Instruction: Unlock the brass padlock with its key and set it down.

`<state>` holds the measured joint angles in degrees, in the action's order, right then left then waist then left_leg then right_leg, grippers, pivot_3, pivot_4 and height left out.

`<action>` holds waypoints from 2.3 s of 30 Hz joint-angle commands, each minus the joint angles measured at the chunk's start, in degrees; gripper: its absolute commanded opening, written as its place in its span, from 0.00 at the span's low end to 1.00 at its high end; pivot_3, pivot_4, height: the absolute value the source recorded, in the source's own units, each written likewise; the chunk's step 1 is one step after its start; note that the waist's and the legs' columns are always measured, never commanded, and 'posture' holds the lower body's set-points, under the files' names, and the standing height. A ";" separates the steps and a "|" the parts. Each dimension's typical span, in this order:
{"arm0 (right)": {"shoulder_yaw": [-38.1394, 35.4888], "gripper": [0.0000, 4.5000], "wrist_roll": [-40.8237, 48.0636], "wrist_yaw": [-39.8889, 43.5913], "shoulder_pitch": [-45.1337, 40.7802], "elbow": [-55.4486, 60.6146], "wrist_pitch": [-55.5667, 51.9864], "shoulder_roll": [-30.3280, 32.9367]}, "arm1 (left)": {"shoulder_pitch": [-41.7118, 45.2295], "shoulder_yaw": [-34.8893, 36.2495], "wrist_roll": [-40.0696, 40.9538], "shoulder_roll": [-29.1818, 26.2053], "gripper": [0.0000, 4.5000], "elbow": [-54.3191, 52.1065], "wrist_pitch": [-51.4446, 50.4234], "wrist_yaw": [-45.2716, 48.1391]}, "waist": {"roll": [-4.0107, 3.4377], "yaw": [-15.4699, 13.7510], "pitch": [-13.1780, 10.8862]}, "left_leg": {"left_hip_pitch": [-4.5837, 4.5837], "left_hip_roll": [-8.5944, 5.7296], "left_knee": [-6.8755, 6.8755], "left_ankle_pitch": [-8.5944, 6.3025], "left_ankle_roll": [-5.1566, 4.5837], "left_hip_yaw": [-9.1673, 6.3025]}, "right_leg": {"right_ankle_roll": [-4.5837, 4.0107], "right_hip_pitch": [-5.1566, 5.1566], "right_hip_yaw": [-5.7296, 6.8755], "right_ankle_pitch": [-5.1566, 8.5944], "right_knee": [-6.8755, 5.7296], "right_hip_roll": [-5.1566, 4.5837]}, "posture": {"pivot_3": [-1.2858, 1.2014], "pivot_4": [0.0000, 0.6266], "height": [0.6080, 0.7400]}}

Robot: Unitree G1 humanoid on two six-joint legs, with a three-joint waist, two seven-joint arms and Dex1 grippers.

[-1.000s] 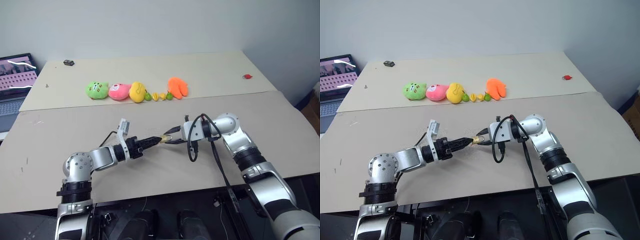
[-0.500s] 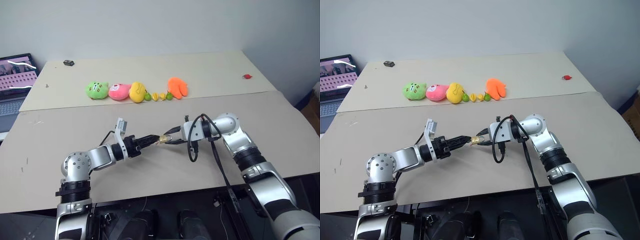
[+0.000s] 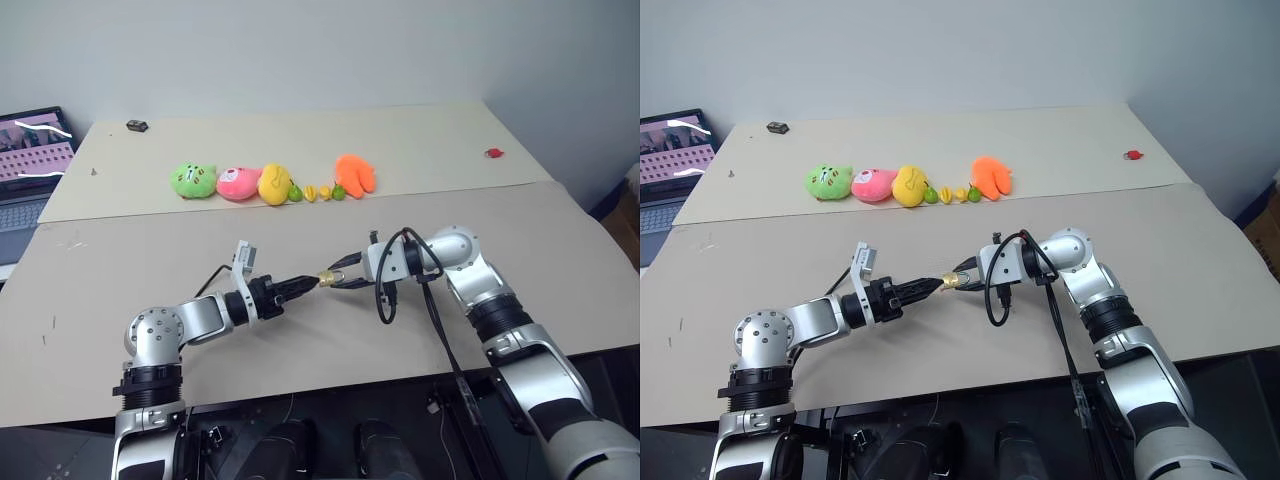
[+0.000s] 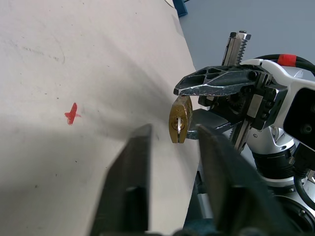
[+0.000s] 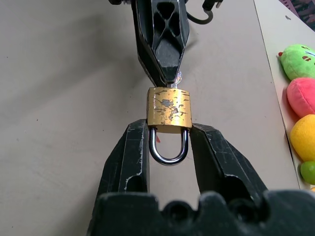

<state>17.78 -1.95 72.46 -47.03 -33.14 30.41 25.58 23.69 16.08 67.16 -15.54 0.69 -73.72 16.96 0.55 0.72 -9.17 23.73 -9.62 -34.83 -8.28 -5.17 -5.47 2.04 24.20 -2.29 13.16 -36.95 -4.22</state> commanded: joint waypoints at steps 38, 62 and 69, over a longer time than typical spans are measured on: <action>0.45 0.21 1.24 -0.66 -1.04 1.75 1.77 1.00 | -8.24 -18.40 -31.80 -8.90 0.01 -11.67 38.08 23.50 | -0.01 -0.07 0.00 | 0.01 0.00 0.08 -0.01 -0.01 0.00 | -0.02 0.00 -0.06 0.00 0.10 -0.03 | 0.52 0.24 1.00; 0.92 0.21 1.25 -0.71 -0.37 2.44 1.83 1.27 | -1.92 -2.33 -9.66 -0.67 0.47 -7.01 13.78 11.65 | 0.01 0.00 -0.01 | 0.01 0.01 0.01 -0.02 -0.03 -0.01 | 0.00 0.01 0.05 0.00 0.06 0.01 | 0.52 0.24 1.00; 0.95 0.21 1.05 -0.88 -0.01 2.75 2.02 1.50 | -1.74 5.18 5.91 -0.71 0.47 -1.67 3.10 3.98 | 0.01 0.11 -0.01 | 0.00 0.02 -0.04 -0.01 -0.02 0.00 | 0.00 0.01 0.03 0.00 -0.01 0.02 | 0.52 0.24 1.00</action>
<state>19.49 -1.47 72.01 -46.79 -33.02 30.88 26.70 22.47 20.89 71.68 -15.60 -0.48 -69.33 22.15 0.56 0.83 -9.18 23.73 -9.60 -34.86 -8.29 -5.19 -5.47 2.05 24.21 -2.26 13.17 -36.97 -4.20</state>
